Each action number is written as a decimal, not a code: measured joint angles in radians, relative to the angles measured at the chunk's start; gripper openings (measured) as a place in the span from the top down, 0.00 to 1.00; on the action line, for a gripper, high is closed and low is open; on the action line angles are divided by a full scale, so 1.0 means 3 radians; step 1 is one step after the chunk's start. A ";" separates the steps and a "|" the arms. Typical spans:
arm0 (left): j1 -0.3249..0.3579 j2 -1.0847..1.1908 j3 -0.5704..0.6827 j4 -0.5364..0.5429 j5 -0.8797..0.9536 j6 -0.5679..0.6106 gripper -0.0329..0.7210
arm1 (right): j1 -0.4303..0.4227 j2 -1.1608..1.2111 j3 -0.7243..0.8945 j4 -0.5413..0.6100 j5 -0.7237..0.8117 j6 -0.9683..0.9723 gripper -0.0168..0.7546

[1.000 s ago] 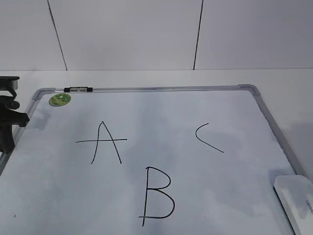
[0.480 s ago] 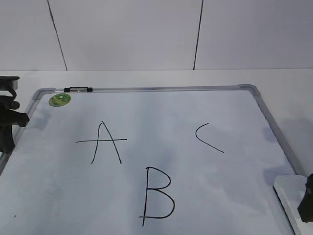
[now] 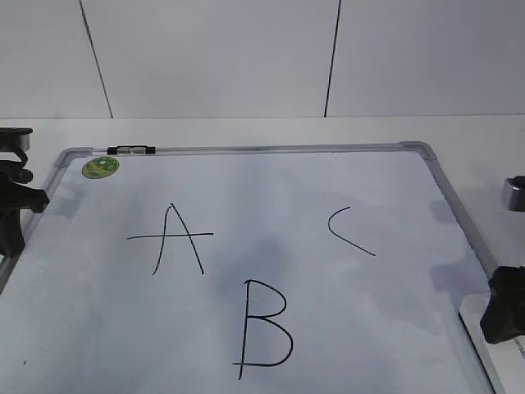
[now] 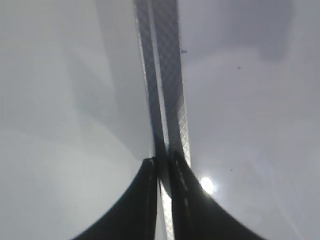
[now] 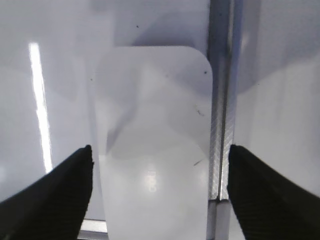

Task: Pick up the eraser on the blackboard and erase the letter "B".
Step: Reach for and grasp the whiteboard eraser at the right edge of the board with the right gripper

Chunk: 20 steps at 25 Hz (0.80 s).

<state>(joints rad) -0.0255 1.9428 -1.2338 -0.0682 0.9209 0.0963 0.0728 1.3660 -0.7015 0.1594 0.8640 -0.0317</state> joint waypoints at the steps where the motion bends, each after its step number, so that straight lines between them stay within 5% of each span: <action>1: 0.0000 0.0000 0.0000 0.0000 0.0000 0.0000 0.92 | 0.0000 0.0036 -0.0020 0.0000 0.0000 0.0000 0.12; 12: 0.0000 0.0000 0.0000 0.0000 0.0000 0.0000 0.92 | 0.0010 0.0186 -0.0032 0.0000 0.0064 -0.0006 0.12; 20: 0.0000 0.0000 0.0000 0.0000 0.0000 0.0000 0.92 | 0.0423 0.0369 -0.0050 -0.0234 -0.0061 0.0265 0.12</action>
<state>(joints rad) -0.0255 1.9428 -1.2338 -0.0682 0.9209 0.0963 0.1995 1.4766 -0.7167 0.0891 0.8457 0.0479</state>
